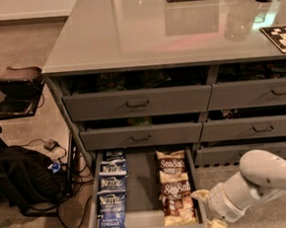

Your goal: Pick blue chip bag from bottom drawer and place on counter

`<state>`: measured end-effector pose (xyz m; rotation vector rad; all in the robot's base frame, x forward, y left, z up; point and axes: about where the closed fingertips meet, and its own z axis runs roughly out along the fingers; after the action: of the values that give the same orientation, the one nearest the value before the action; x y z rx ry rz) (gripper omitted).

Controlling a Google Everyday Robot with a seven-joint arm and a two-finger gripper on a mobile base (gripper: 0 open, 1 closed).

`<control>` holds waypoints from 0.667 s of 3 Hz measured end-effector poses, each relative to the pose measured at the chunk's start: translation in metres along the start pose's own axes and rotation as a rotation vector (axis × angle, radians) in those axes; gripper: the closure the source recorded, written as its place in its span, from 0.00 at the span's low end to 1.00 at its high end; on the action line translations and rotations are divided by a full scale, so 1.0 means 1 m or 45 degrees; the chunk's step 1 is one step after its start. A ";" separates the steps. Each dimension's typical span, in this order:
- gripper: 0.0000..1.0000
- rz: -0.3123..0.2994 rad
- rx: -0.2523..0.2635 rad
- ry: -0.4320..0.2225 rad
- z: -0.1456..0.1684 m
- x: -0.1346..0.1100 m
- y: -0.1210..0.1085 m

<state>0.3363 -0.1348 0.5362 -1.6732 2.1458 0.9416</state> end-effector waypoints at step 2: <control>0.00 -0.047 0.072 -0.040 0.061 0.003 -0.060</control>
Offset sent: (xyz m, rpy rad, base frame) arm 0.0790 0.0464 -0.0939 0.0379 -0.1309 -0.0288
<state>0.3802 -0.1056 0.4687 -1.6545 2.0944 0.8828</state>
